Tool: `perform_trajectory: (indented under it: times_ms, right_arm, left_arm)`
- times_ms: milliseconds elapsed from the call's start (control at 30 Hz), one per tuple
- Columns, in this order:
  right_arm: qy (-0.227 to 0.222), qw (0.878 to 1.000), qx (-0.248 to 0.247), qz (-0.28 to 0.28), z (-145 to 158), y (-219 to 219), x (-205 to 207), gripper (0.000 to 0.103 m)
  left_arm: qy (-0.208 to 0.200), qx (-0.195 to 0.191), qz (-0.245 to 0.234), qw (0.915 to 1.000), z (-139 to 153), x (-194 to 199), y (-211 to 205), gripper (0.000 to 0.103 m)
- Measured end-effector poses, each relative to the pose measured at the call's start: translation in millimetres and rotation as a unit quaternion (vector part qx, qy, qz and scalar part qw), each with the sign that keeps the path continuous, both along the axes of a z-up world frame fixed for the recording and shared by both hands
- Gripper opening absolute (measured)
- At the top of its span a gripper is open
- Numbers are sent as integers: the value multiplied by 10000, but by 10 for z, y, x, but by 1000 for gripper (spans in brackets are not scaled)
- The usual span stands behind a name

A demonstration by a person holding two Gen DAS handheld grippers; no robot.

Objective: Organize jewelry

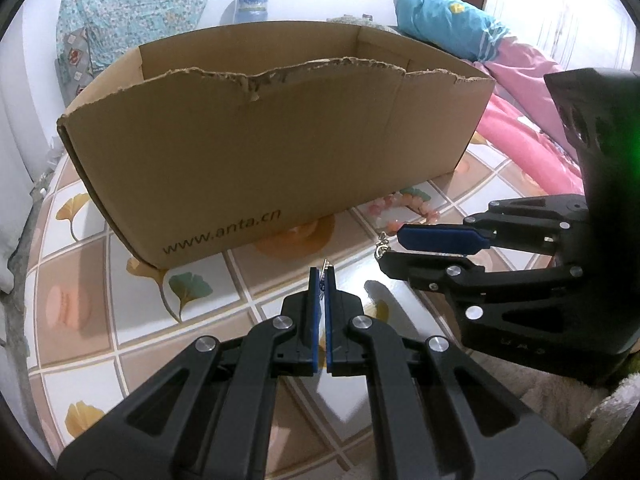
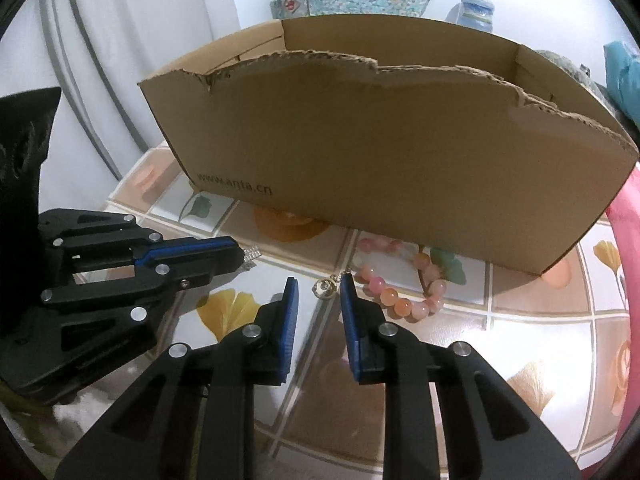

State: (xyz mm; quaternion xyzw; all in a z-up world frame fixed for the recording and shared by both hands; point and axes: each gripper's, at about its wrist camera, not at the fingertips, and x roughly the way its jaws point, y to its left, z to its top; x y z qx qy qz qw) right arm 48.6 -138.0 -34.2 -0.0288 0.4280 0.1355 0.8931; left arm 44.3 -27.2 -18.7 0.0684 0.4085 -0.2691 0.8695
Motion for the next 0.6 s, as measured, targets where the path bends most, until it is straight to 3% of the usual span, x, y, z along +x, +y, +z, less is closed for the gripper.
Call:
perform_trajectory:
  times_ms: [333,500,600]
  right_arm:
    - [14,9999,-168,4,-71,90,65,21]
    - [13,9999,-166,-13,-84,129,84,11]
    - [-6,9999,-149,-26,-77,133,77,11]
  left_arm:
    - [26,39,-26,10000,-32,3,-1,1]
    - [22,45,-26,10000,-35,1,-4,1]
    - [30,53,-21,10000,-41,1,-2,1]
